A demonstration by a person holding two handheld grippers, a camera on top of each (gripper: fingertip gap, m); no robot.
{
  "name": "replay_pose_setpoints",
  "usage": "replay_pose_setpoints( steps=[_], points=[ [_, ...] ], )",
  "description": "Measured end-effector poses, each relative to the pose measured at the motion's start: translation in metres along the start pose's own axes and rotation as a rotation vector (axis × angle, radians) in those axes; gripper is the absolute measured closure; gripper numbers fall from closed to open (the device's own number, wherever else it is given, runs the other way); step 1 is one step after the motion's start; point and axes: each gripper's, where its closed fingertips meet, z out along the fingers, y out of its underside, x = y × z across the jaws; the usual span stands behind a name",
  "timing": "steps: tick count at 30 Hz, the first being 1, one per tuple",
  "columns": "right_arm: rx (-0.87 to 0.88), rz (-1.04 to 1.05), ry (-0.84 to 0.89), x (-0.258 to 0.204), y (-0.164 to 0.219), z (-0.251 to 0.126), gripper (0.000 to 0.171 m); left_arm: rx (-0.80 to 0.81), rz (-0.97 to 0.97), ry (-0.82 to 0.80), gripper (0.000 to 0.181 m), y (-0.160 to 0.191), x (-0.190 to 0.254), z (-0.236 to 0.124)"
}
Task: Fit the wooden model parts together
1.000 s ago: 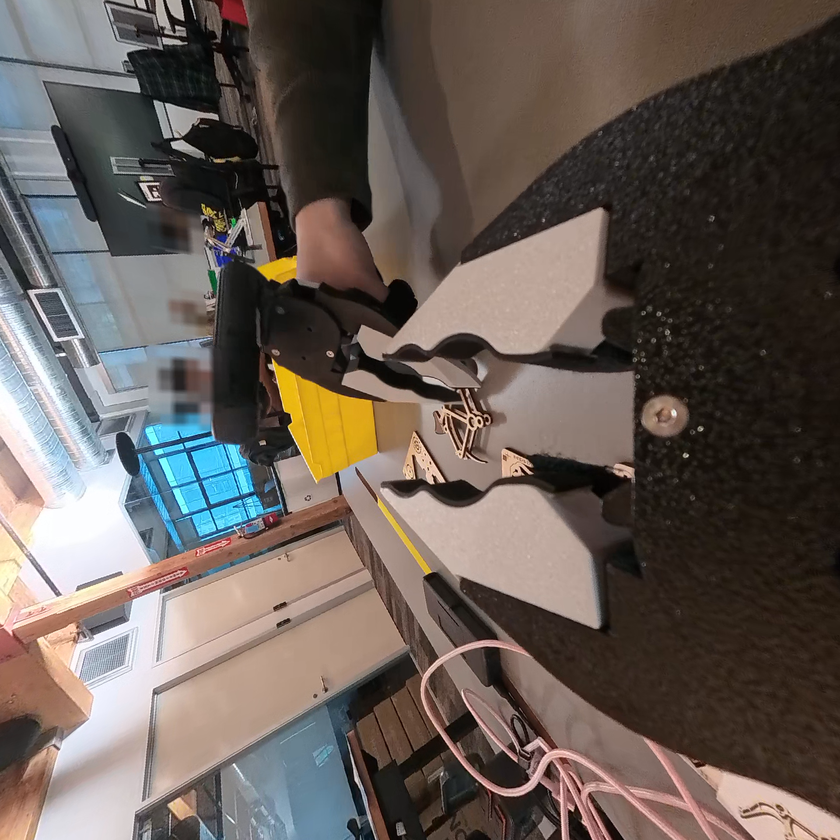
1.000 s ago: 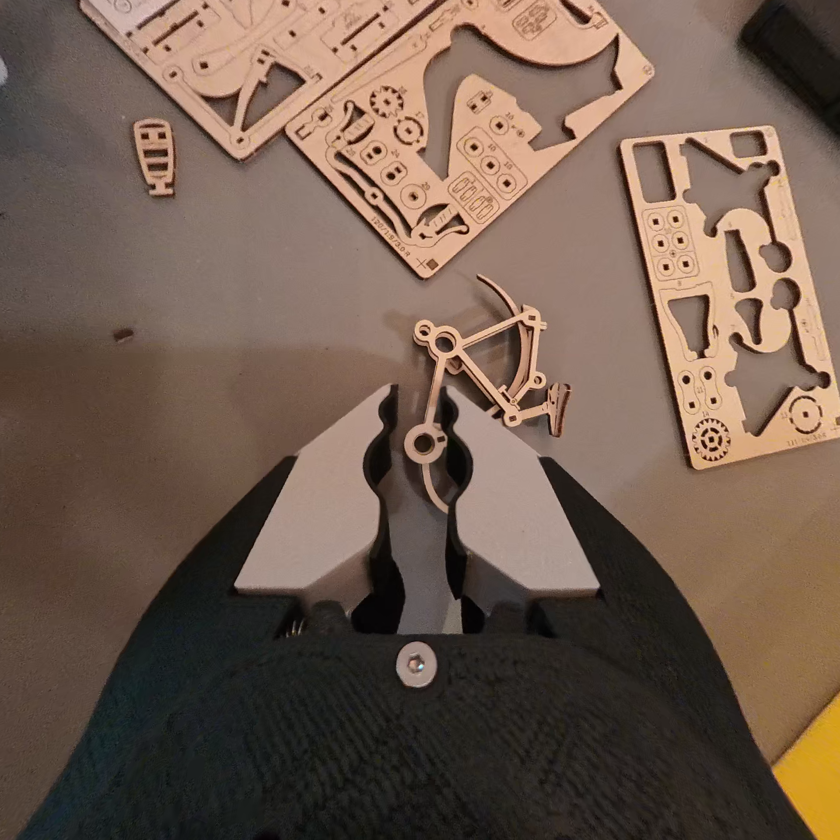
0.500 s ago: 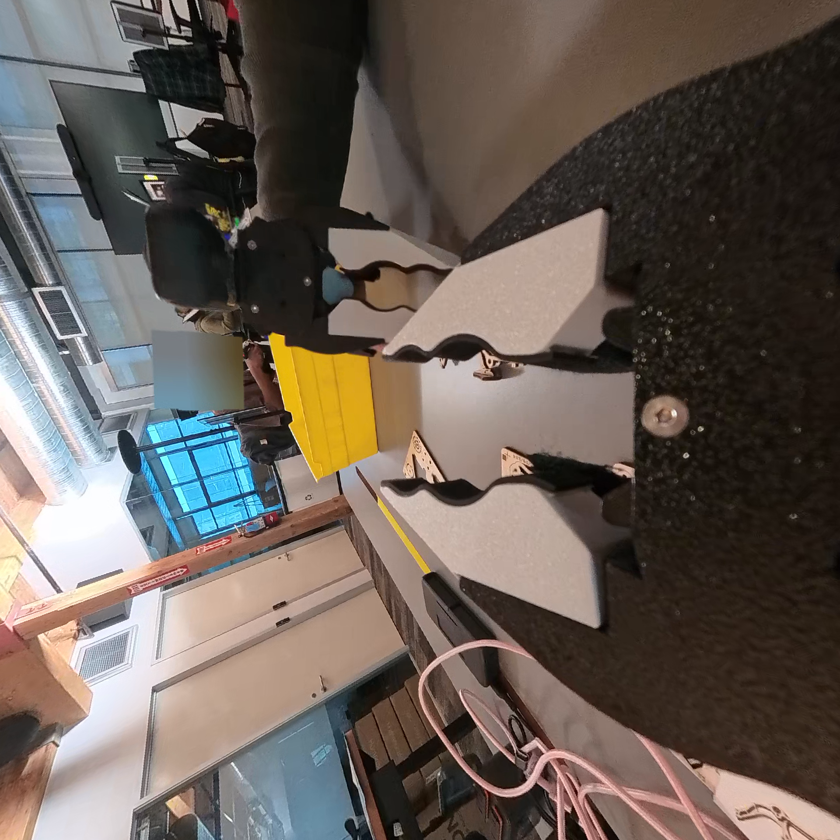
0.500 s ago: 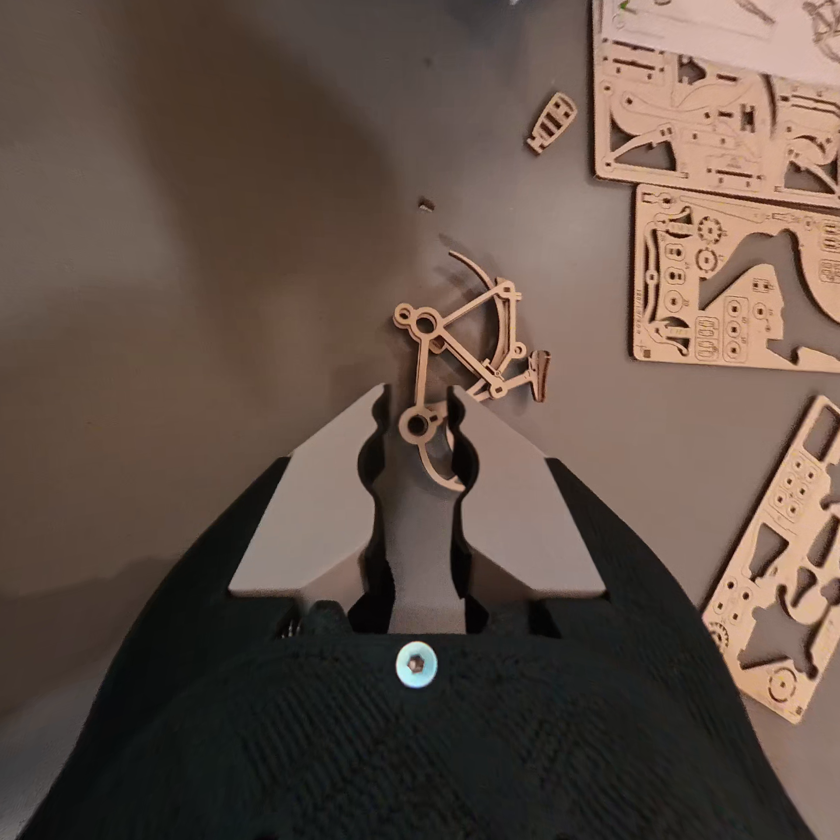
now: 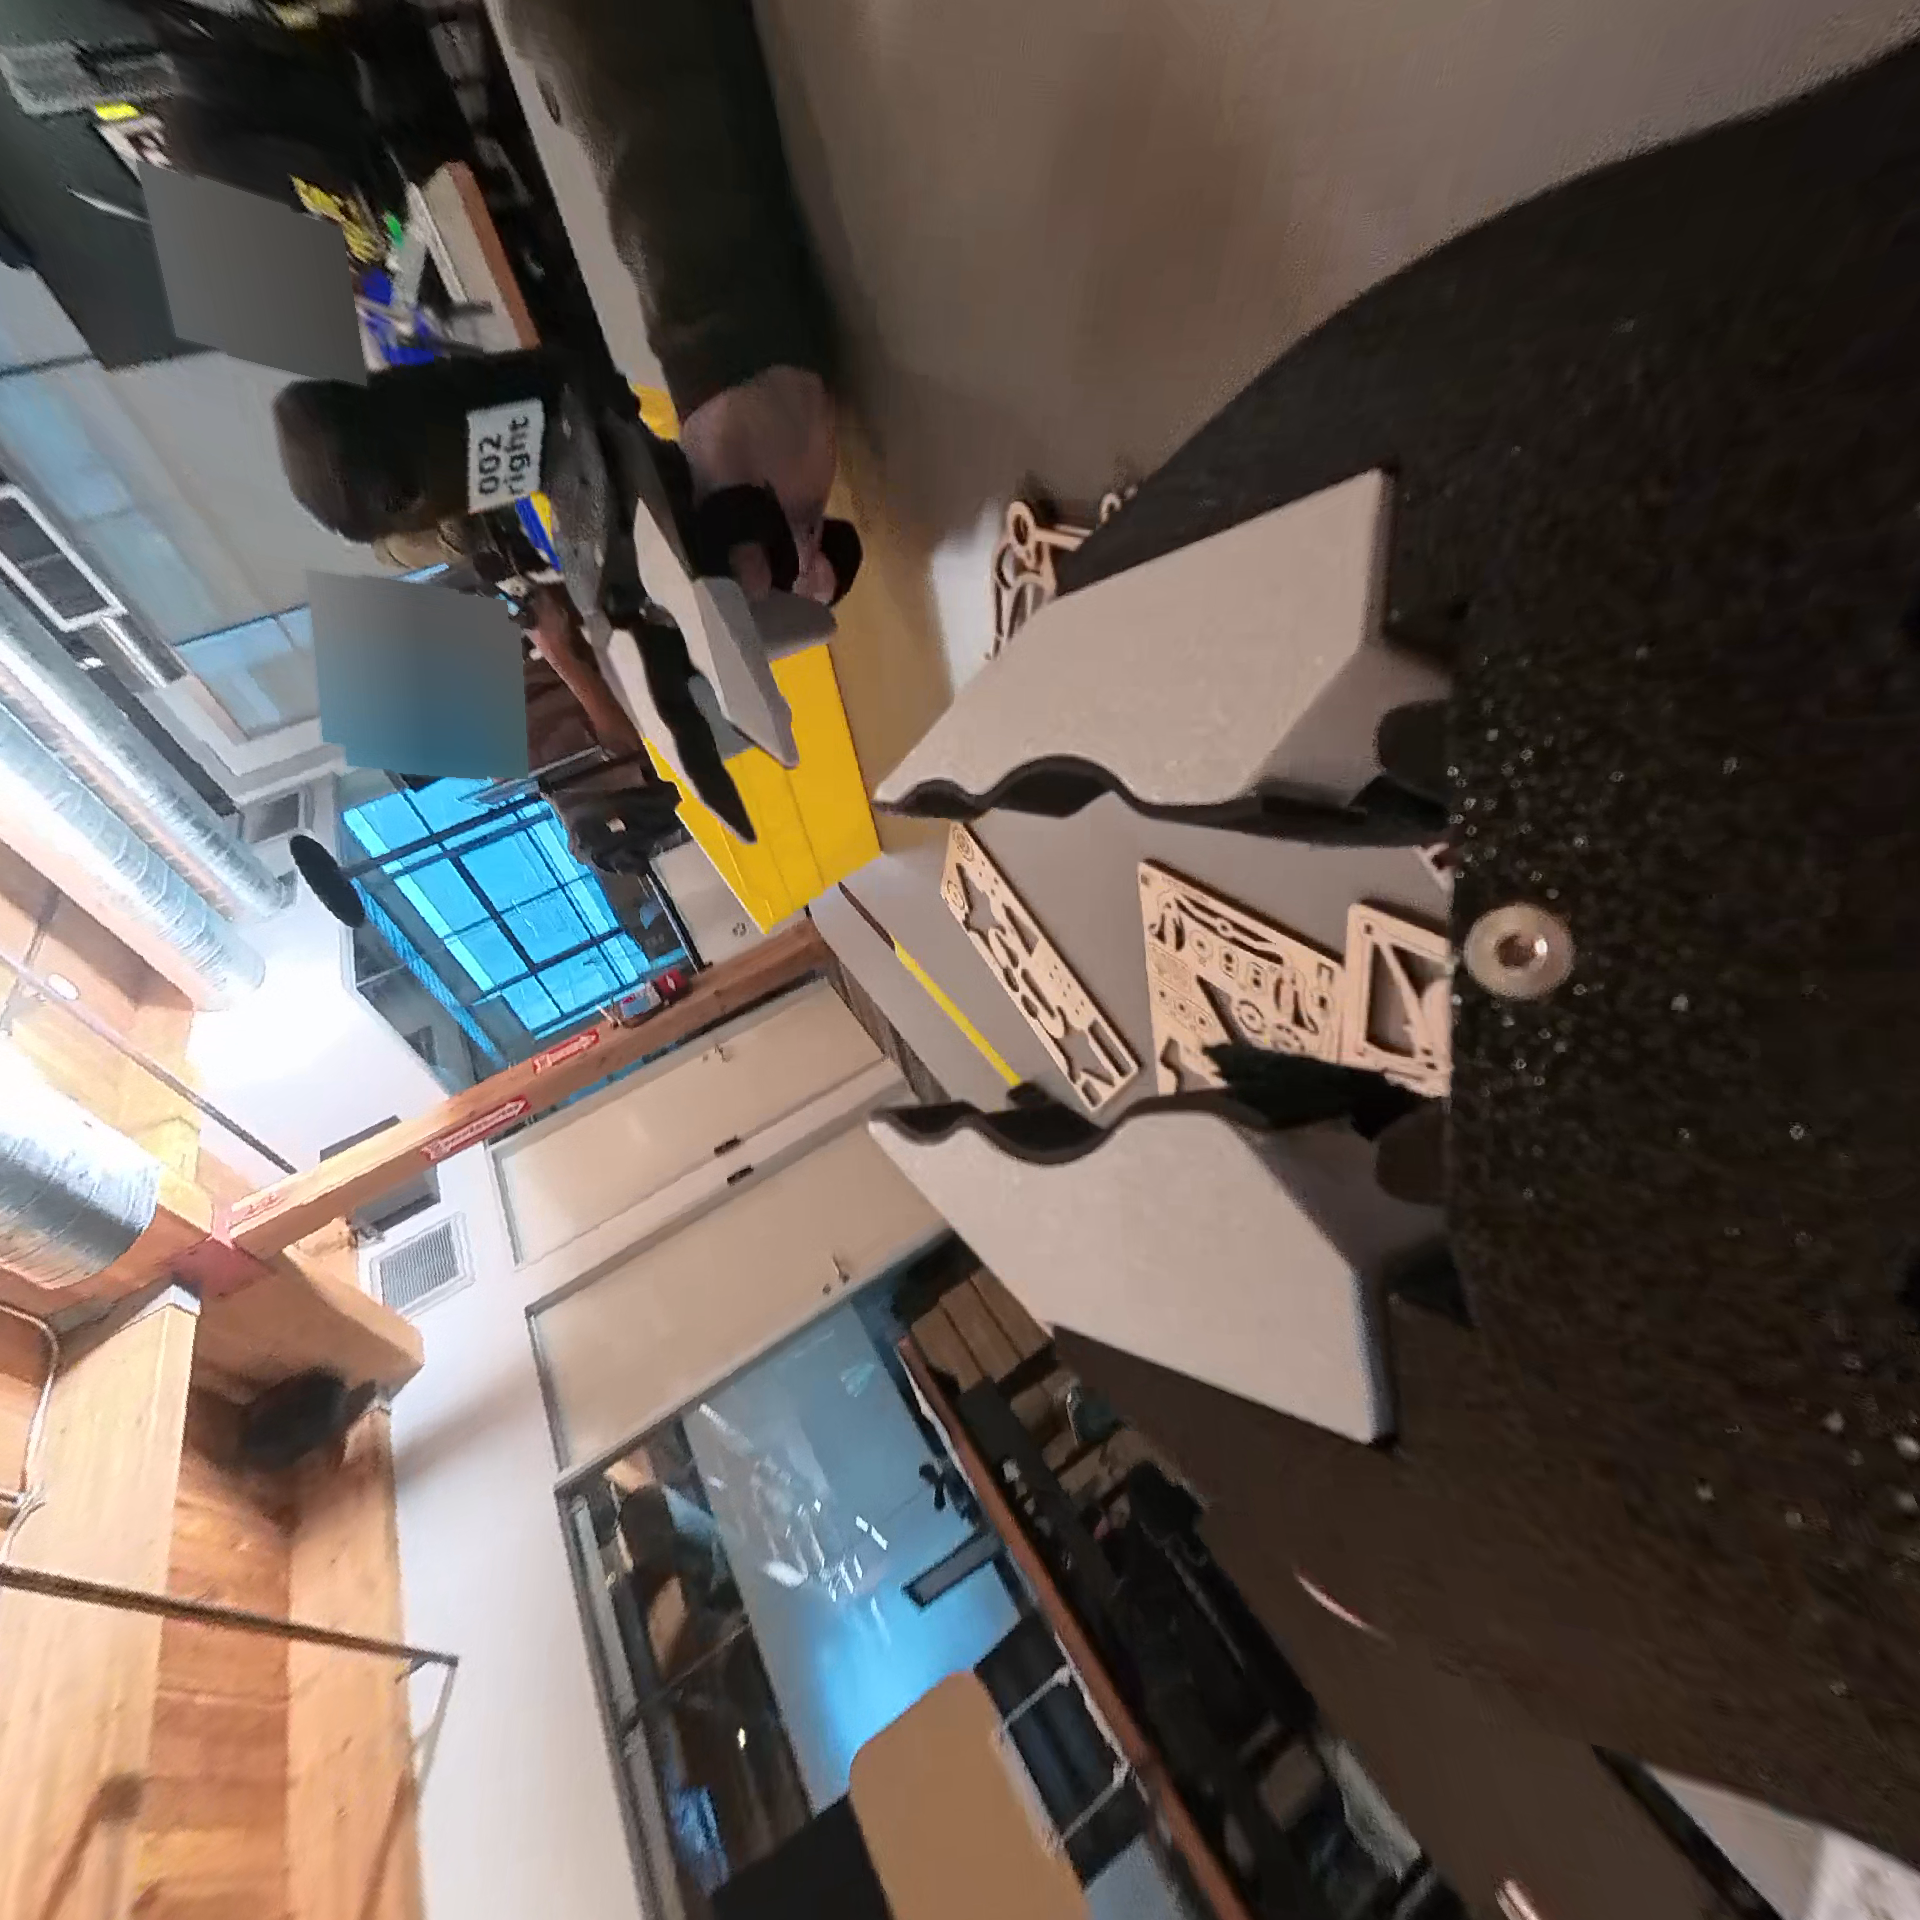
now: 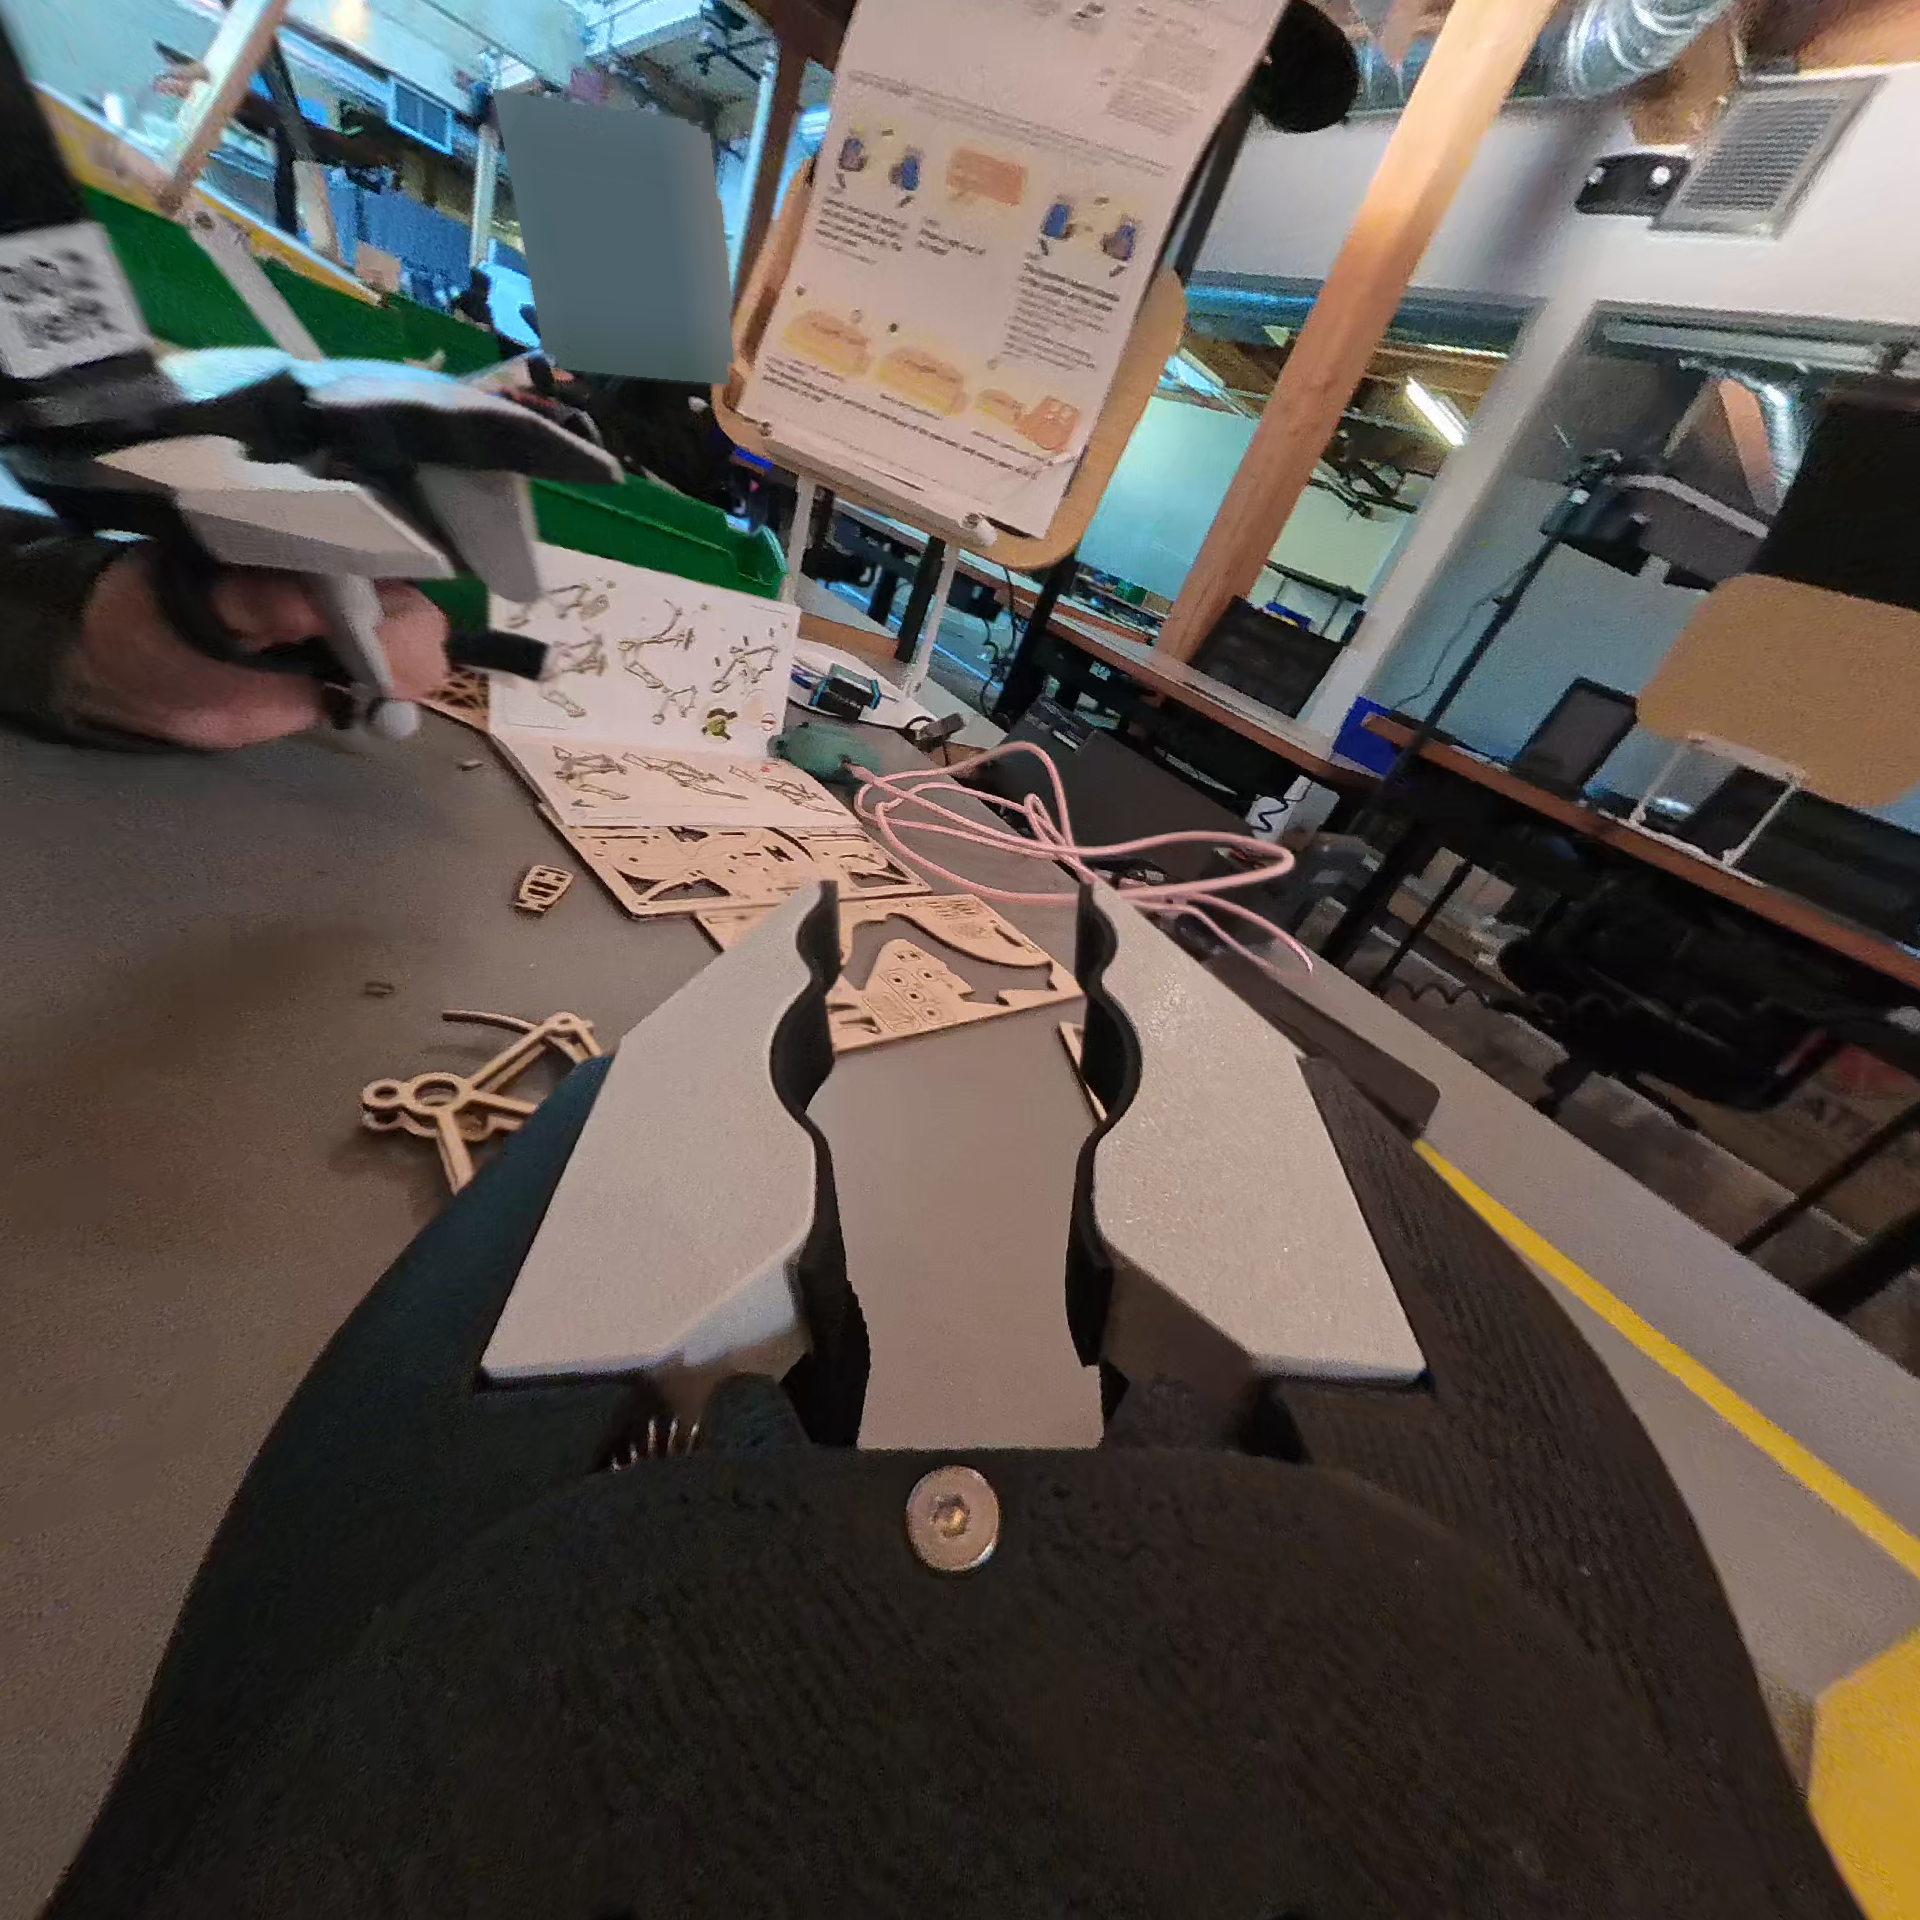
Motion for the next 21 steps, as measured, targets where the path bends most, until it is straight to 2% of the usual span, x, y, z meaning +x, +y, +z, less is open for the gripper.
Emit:
replay_pose_setpoints(
  steps=[3,7,11,14,18,21],
  points=[
    [-0.003,0.024,0.01,0.007,0.006,0.001,0.127,-0.017,-0.023,-0.007,0.136,-0.006,0.009,-0.014],
    [-0.009,-0.015,0.015,0.012,0.01,0.006,0.125,-0.072,-0.235,0.071,0.141,-0.004,0.033,-0.02],
    [-0.032,-0.124,-0.045,0.005,0.017,0.018,0.125,-0.11,-0.155,0.034,0.143,0.0,0.021,-0.021],
    [-0.046,-0.17,-0.096,-0.001,0.022,0.027,0.127,-0.243,-0.144,0.07,0.142,0.025,0.016,-0.024],
    [-0.049,-0.187,-0.152,-0.008,0.025,0.031,0.129,-0.576,-0.179,0.221,0.135,0.079,0.021,-0.042],
    [-0.032,-0.159,-0.171,-0.009,0.023,0.031,0.13,-0.631,-0.237,0.245,0.135,0.09,0.016,-0.05]
  ],
)
